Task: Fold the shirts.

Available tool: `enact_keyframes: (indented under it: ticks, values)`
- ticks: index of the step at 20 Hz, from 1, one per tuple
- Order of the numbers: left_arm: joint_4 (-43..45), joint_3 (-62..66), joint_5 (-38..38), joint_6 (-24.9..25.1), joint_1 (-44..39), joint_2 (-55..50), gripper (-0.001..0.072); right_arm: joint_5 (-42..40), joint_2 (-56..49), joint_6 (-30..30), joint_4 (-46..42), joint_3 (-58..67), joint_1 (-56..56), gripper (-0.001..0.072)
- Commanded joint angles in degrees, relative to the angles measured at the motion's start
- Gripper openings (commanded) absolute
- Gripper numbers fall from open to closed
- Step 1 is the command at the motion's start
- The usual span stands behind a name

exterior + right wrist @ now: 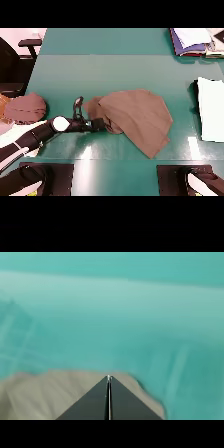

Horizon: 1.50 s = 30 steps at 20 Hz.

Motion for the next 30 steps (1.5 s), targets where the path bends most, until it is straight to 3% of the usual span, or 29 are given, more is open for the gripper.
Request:
enact_keyframes:
  ticks: [1, 5, 6, 7, 8, 9, 13, 21, 22, 24, 25, 26, 30]
  values:
    - [6.34, 3.54, -4.94, 0.15, 8.63, -0.07, 0.0026, 7.48, 0.81, 0.00, -2.12, -4.24, -3.26, 0.0016]
    - [16.39, 9.14, -11.02, 0.46, 18.45, -0.07, 0.0026, 7.08, 4.57, -0.92, -1.18, -22.99, -11.93, 0.0017]
    - [17.90, 10.64, -11.72, 1.49, 19.87, -0.09, 0.0026, 6.95, 4.94, -2.91, -0.24, -28.15, -13.97, 0.0062]
    - [18.69, 11.91, -11.91, 2.10, 20.74, -0.09, 0.0026, 6.84, 4.90, -4.42, 1.64, -33.66, -15.72, 0.0331]
    - [19.56, 13.11, -11.87, 2.14, 21.27, -0.09, 0.0026, 6.21, 4.33, -5.53, 3.48, -38.53, -16.83, 0.0525]
    - [20.26, 13.99, -11.69, 2.12, 21.29, -0.09, 0.0026, 4.74, 3.19, -6.84, 5.62, -43.39, -17.18, 0.0532]
    - [21.05, 15.02, -11.69, 2.12, 21.29, -0.13, 0.0026, -3.37, -4.28, -11.43, 14.47, -54.77, -12.81, 0.0453]
    - [25.16, 15.02, -13.86, 2.16, 21.29, -0.20, 0.0026, -12.63, -21.81, -12.17, 18.38, -51.78, 5.79, 0.0450]
    - [25.18, 15.02, -13.86, 2.23, 21.29, -0.20, 0.0026, -12.63, -23.34, -12.17, 18.34, -50.45, 6.84, 0.0409]
    - [25.90, 15.02, -13.81, 2.27, 21.29, -0.20, 0.0026, -12.63, -25.16, -12.17, 17.81, -47.58, 7.87, 0.0127]
    - [26.71, 15.02, -13.90, 2.25, 21.29, -0.20, 0.0026, -12.68, -25.35, -12.17, 17.75, -46.05, 7.93, 0.0044]
    - [27.69, 15.02, -13.99, 2.23, 21.29, -0.20, 0.0026, -12.66, -25.03, -12.17, 17.70, -44.33, 7.56, 0.0015]
    - [33.97, 16.28, -12.90, 0.72, 21.70, -0.07, 0.0026, -9.68, -20.04, -10.99, 12.04, -34.60, 2.73, 0.0014]
